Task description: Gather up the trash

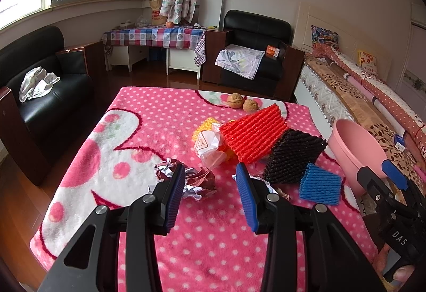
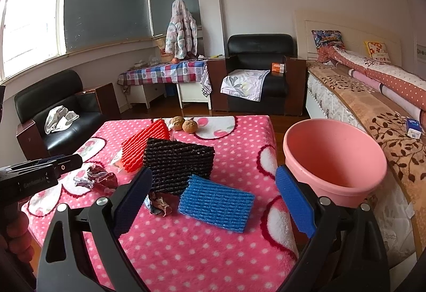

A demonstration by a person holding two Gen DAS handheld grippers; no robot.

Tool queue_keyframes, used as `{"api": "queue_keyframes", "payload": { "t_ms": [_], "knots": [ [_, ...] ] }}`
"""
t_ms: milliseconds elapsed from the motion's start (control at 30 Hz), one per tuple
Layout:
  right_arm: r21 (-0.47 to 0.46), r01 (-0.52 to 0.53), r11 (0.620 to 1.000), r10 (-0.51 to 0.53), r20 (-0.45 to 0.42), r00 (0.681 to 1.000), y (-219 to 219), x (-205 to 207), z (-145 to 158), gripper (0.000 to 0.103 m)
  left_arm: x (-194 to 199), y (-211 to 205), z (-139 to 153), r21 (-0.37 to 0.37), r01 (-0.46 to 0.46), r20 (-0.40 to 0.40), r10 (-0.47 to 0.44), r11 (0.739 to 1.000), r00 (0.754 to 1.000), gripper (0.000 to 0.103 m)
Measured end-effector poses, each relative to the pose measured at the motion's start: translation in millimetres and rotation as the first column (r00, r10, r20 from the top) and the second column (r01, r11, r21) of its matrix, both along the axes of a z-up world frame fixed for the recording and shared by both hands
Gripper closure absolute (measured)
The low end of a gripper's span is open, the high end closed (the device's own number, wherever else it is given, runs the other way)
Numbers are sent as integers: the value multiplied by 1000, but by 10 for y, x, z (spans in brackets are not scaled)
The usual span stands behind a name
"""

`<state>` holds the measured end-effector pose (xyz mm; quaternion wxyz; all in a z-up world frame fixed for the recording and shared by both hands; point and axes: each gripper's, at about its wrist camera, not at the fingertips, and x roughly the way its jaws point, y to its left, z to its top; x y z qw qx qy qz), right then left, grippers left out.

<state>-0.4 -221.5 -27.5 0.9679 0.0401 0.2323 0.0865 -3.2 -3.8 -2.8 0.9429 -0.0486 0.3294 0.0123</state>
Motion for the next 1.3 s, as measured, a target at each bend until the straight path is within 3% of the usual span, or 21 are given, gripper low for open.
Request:
{"api": "queue_keyframes", "payload": {
  "t_ms": [400, 733, 933, 1167, 1300],
  "knots": [
    [10, -3, 1000, 3, -14, 1000, 4, 3, -42, 9, -15, -82, -43, -14, 8, -13, -8, 1000, 1000, 64],
    [17, -4, 1000, 5, -48, 999, -39, 69, -128, 9, 73, 99, -124, -145, 30, -30, -35, 989, 999, 59],
    [36, -17, 999, 20, -79, 997, -95, 139, -188, 9, 140, 37, -100, -179, 123, 4, -124, 976, 992, 59],
    [101, -152, 983, 162, -93, 982, -122, 400, -107, 10, 408, -55, -141, -211, 186, -24, -196, 960, 980, 59],
    [112, -235, 965, 248, -122, 961, -65, 637, -108, 10, 482, -15, -54, -183, 201, -2, -205, 962, 979, 59]
  ]
}}
